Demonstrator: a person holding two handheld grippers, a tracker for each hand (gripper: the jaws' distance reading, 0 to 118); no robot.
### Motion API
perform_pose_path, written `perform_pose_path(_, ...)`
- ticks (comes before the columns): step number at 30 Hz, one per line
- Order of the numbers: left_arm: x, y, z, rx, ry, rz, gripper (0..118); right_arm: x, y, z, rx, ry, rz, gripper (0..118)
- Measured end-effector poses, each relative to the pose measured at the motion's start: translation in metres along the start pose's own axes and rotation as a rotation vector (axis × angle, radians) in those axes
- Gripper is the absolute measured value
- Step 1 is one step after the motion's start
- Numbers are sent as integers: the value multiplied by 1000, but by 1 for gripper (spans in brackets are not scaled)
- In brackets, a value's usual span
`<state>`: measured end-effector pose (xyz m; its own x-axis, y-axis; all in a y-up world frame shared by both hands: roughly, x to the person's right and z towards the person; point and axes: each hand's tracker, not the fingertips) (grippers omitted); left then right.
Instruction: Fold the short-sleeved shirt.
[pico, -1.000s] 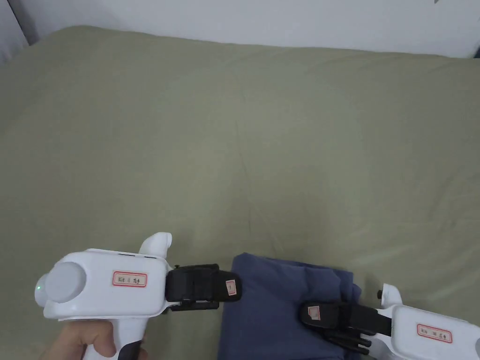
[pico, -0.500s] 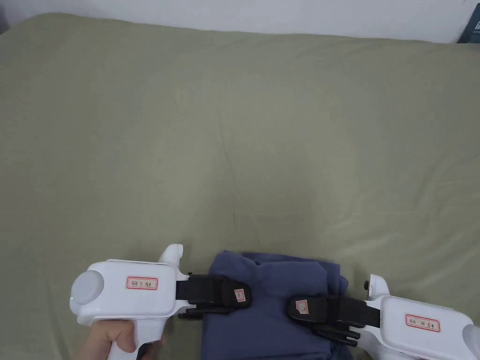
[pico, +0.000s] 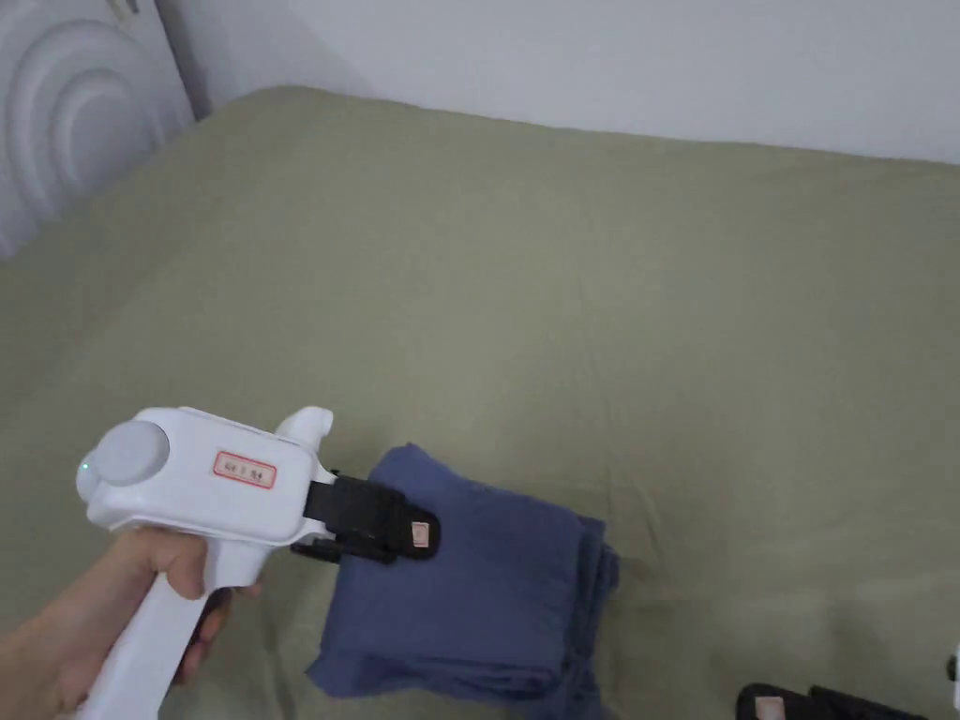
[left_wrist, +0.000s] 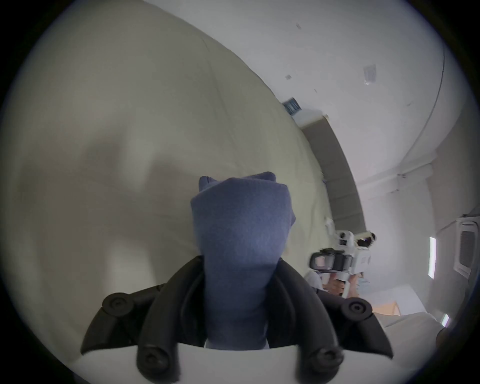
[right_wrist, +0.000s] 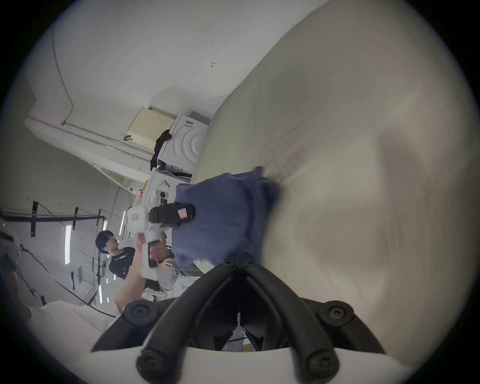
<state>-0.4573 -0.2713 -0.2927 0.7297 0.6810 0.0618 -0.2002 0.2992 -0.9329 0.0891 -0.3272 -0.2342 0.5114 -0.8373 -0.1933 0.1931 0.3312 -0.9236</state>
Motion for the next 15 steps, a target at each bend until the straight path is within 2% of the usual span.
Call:
perform_pose_path(4,-69,34,80,70,147,51,29,-3,4,-2,4,-37,25,2)
perform_pose_path(7,-100,52,113,57,200,66,29,-5,11,-5,26,-52,20,2)
perform_pose_path(13,-129,82,119,33,256,66,30,-6,28,-12,57,-80,16,2)
perform_pose_path(14,-127,84,117,30,261,59,37,-5,30,-12,58,-85,15,2)
perform_pose_path(15,-124,86,115,29,267,52,60,-5,31,-13,58,-85,19,2)
